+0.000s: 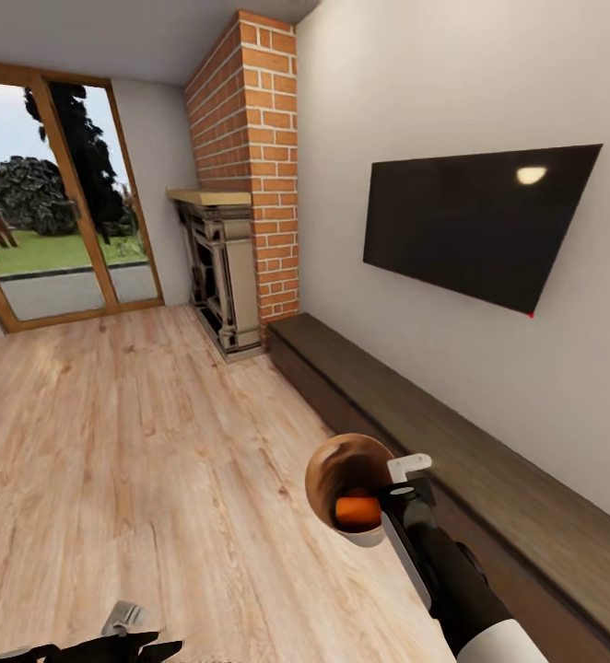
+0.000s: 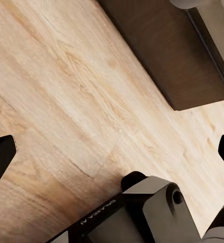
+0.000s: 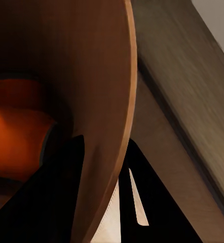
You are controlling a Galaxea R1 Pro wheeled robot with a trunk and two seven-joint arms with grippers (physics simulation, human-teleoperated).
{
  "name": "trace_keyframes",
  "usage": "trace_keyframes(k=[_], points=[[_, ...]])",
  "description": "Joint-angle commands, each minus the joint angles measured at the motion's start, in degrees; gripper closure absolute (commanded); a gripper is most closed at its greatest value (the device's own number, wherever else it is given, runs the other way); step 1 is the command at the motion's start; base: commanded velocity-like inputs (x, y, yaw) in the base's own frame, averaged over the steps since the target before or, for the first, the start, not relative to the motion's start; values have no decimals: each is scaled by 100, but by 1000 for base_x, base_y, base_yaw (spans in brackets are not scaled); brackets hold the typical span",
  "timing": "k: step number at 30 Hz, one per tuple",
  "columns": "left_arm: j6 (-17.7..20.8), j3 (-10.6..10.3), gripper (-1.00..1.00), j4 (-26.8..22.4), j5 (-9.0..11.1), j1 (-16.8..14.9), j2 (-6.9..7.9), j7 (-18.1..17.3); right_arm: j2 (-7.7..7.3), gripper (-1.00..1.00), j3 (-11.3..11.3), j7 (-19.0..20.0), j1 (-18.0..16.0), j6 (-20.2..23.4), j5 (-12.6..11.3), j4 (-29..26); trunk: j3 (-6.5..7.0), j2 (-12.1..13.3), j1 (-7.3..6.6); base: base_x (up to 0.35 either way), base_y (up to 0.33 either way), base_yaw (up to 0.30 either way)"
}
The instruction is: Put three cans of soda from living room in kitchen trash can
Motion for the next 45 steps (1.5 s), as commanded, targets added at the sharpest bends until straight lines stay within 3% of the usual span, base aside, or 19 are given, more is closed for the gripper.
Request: trace_keyframes(k=[1,45], points=[[0,0,-100,1,0,0,0,0,-1,100,1,9,-3,5,86,-6,4,0,0,0,0,278],[0,0,-100,1,-3,0,0,0,4,100,1,14,-3,5,86,3,140,0,0,0,0,280]])
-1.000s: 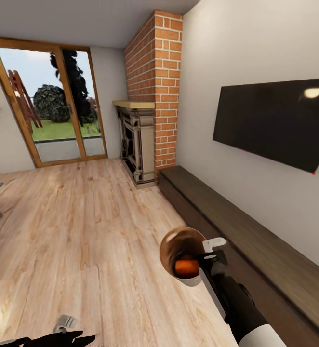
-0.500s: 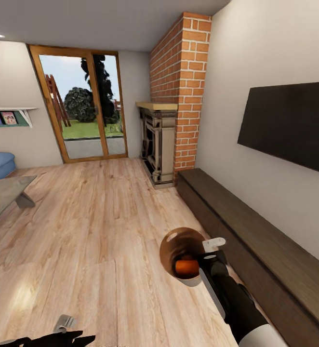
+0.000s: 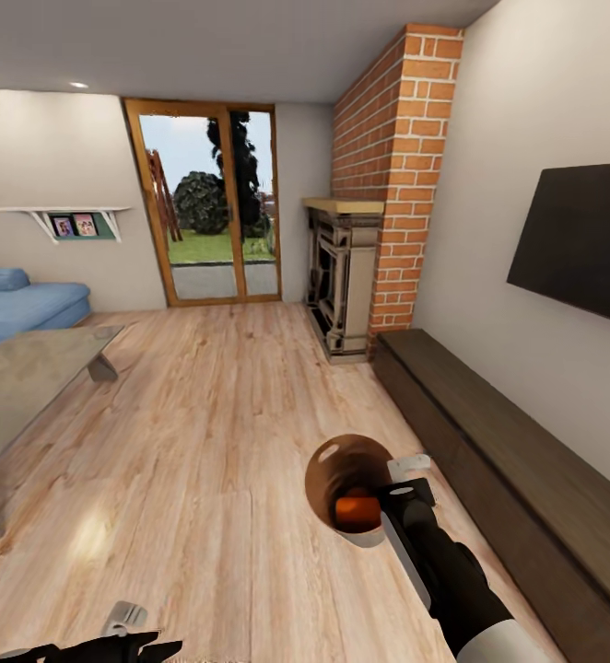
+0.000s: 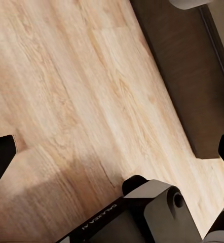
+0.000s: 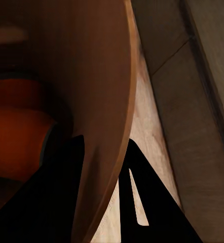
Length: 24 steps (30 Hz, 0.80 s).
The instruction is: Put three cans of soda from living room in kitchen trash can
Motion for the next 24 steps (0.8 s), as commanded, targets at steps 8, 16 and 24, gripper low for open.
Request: trace_keyframes(k=[8,16,24], points=[[0,0,-100,1,-2,0,0,0,1,100,1,9,-3,6,91,-5,26,-1,0,0,0,280],[0,0,-100,1,1,0,0,0,1,100,1,9,-3,6,91,-5,50,-1,0,0,0,280],[0,-2,-100,1,-1,0,0,0,1,100,1,9,-3,6,91,-5,75,-1,0,0,0,280]])
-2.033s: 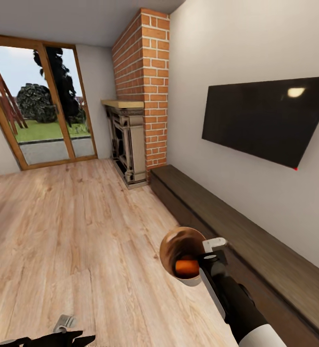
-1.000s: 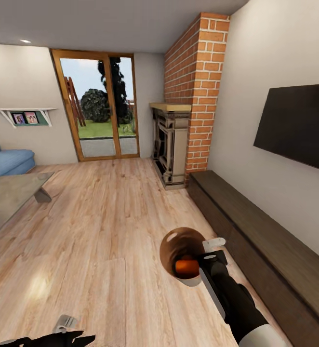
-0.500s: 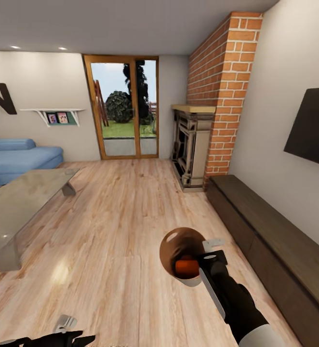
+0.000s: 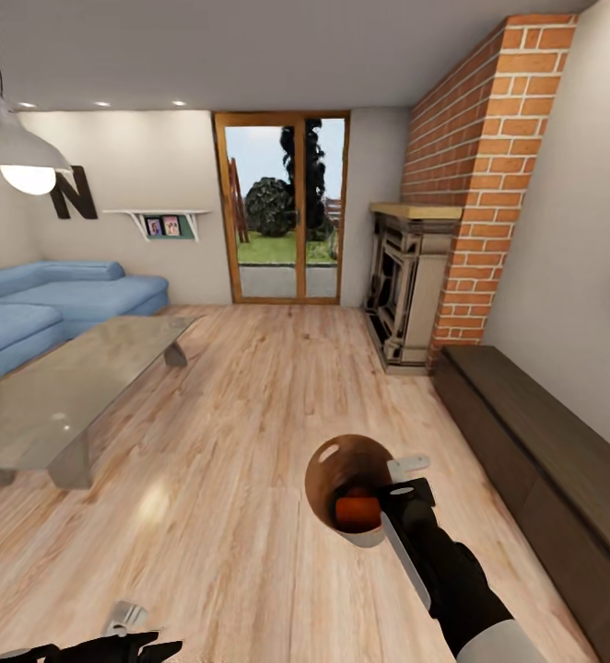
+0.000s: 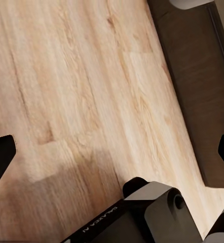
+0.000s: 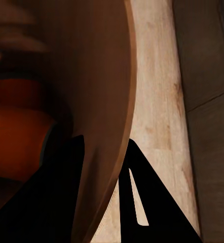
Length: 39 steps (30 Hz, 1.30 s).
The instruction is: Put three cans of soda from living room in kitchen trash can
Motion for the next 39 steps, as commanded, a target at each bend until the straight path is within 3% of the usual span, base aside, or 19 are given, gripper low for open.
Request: trace_keyframes(k=[1,39], points=[[0,-2,-100,1,0,0,0,0,1,100,1,9,-3,6,92,-6,4,-1,0,0,0,280],[0,-9,-100,1,-1,0,0,1,1,100,1,9,-3,6,92,-1,119,-1,0,0,0,281]])
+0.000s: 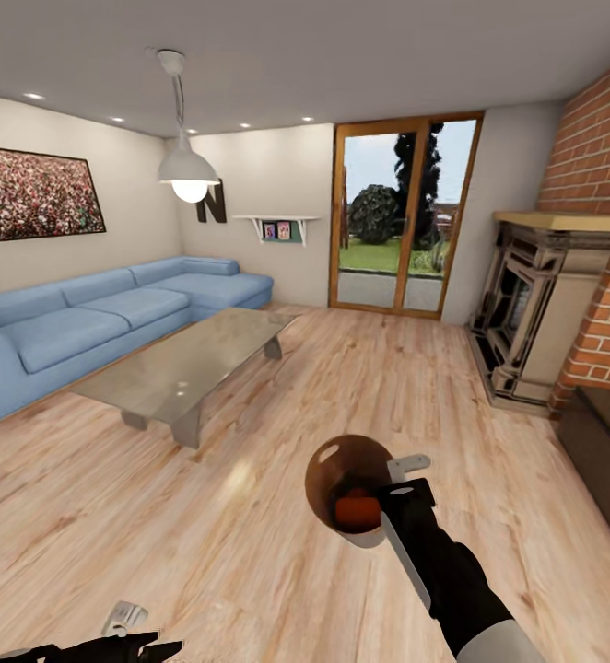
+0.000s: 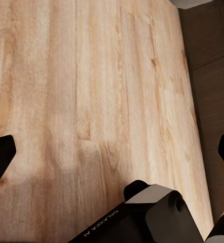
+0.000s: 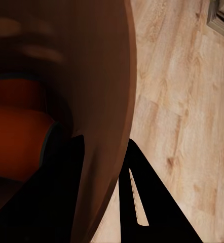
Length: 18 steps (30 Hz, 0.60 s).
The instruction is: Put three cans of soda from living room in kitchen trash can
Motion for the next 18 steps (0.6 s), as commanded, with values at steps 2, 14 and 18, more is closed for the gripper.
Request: trace_keyframes(k=[2,14,18], points=[[0,0,-100,1,0,0,0,0,1,100,3,9,-3,8,97,-4,4,-1,0,0,0,285],[0,1,-100,1,0,0,0,0,1,100,7,9,-3,8,97,-2,6,-1,0,0,0,287],[0,1,-100,1,0,0,0,-1,1,100,6,9,-3,8,97,-2,6,-1,0,0,0,288]])
